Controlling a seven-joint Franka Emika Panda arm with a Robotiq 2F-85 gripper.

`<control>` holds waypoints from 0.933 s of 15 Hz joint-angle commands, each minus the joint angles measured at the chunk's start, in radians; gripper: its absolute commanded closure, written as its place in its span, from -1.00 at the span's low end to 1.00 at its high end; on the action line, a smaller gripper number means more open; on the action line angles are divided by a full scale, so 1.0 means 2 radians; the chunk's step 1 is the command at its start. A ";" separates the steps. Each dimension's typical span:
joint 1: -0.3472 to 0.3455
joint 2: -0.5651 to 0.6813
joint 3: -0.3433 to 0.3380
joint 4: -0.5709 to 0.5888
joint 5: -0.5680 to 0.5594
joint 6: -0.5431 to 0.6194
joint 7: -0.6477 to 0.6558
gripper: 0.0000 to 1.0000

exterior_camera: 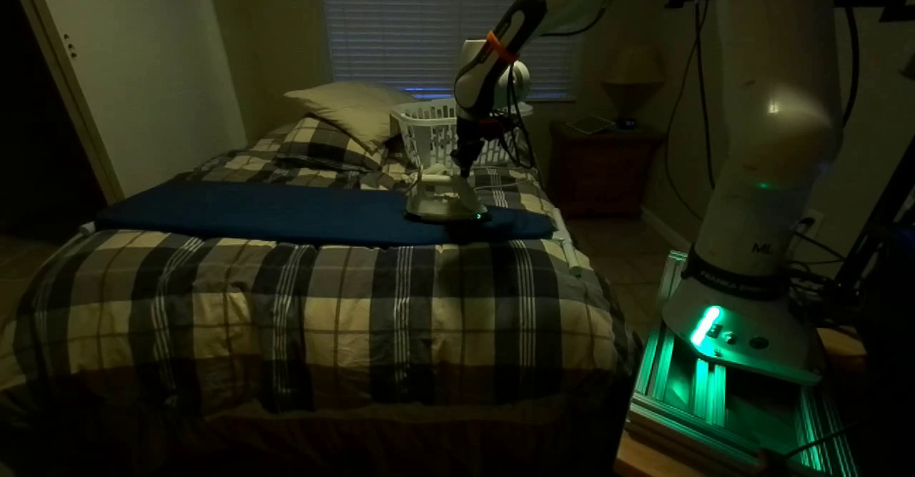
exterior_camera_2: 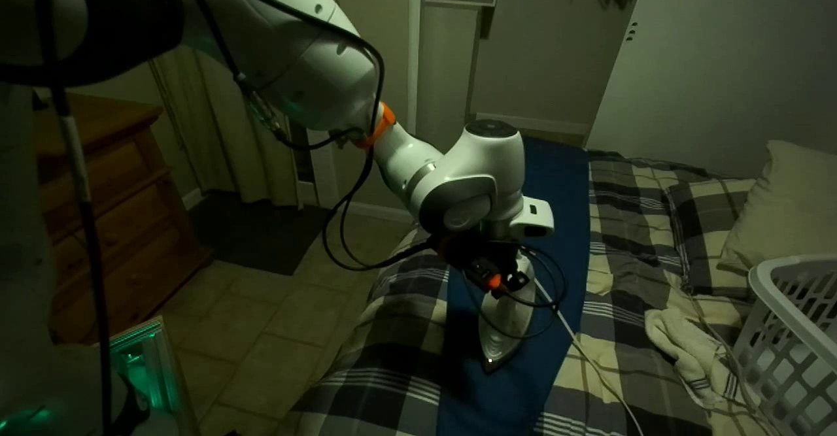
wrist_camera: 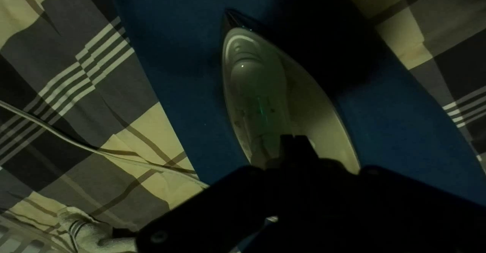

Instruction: Press a button on the pressing iron

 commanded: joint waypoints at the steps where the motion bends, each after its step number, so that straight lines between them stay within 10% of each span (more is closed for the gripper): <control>1: -0.007 0.010 0.005 0.016 -0.013 -0.015 0.015 0.89; 14: -0.020 0.028 0.017 0.030 0.001 -0.009 0.005 0.89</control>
